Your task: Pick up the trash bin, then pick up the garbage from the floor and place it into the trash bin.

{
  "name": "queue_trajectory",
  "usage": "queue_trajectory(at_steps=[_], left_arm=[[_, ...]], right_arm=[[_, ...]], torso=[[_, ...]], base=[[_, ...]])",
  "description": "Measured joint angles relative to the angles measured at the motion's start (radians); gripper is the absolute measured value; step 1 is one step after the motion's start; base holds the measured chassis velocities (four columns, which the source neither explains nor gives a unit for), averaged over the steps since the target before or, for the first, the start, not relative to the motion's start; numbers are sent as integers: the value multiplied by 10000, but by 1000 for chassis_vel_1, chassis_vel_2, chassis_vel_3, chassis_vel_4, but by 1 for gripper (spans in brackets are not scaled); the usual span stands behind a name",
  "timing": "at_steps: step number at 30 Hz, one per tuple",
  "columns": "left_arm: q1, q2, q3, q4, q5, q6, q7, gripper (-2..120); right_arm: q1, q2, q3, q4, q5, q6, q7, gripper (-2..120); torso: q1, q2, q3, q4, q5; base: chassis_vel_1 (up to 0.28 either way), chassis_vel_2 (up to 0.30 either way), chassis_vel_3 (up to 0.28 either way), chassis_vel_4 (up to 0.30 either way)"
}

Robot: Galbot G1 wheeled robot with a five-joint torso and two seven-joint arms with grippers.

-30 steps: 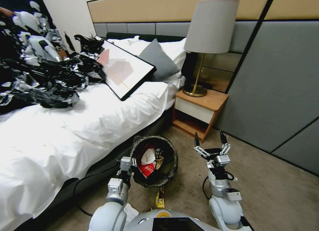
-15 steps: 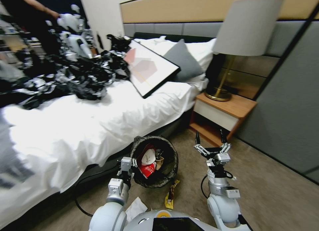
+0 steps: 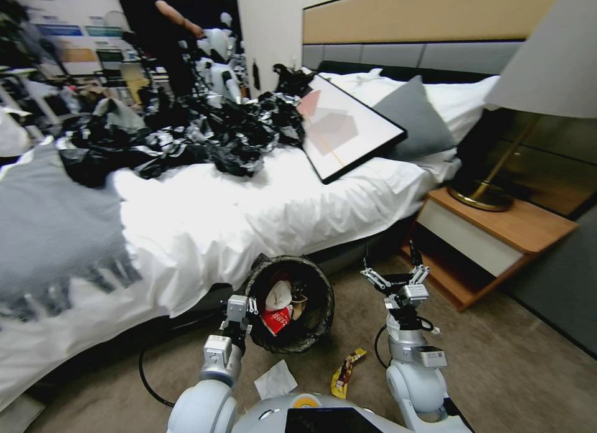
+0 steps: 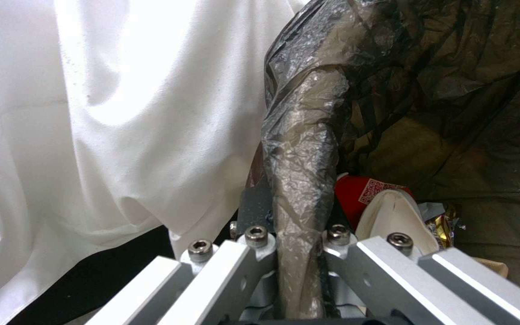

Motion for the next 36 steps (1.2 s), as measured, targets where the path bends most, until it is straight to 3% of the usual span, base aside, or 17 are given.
queue_trajectory(at_steps=[13, 26, 36], left_arm=[[-14, 0, 12, -7, 10, 0, -2, 0], [7, -34, 5, -13, 30, -9, -4, 0], [-18, -44, -1, -16, 33, -20, -6, 0]], right_arm=[[-18, 35, -76, 8, -55, -24, -30, 100], [50, 69, -56, -79, -40, 196, -74, 100], [70, 84, -46, -73, -46, 201, -107, 100]], torso=[[1, 0, 1, 3, 0], [-2, 1, -2, 5, 1], [0, 0, 1, 4, 0]], base=[[11, -9, -14, 14], [139, -137, -148, 123], [-8, 8, 11, -2]])
